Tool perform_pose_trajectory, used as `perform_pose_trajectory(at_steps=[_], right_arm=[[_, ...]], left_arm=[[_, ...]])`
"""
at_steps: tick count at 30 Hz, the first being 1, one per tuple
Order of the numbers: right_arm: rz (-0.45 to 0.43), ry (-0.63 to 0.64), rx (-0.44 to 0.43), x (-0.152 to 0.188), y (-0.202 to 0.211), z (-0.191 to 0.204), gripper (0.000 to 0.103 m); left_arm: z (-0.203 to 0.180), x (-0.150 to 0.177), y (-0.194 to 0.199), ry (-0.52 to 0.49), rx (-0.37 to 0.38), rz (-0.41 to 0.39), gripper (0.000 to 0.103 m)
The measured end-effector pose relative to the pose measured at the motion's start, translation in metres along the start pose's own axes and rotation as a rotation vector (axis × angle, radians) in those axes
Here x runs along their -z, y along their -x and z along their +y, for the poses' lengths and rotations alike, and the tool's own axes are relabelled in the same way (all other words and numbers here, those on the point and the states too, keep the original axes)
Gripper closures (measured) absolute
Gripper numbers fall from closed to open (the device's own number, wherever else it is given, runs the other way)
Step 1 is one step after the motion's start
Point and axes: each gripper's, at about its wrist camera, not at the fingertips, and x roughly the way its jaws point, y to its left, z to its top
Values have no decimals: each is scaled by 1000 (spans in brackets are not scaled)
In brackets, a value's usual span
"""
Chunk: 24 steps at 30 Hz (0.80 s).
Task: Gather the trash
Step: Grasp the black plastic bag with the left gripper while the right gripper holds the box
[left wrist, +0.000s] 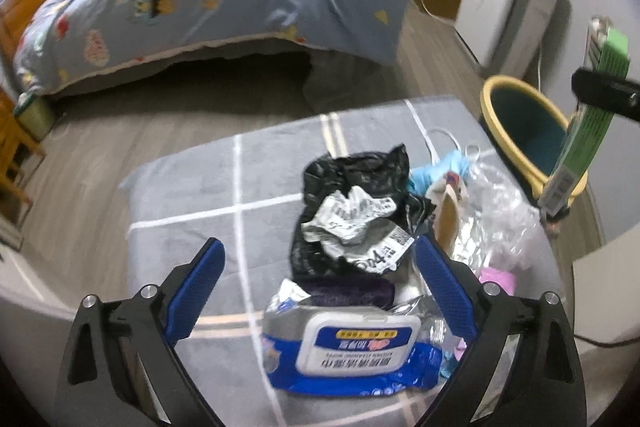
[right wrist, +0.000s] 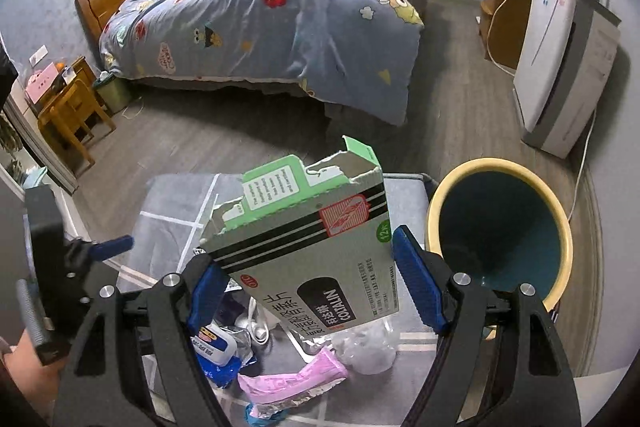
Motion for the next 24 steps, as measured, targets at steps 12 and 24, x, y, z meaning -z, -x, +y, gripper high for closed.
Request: perform_pose_trajectory(at_steps=[12,24], right_arm=[[61,-11,-24,-1,-35,-9,26],[65,-26,-58,-8,-43,-12,26]], left_arm=[[-24,-7,-59,-161,15,94,45],[-13,-22,-45,-123,59,39,85]])
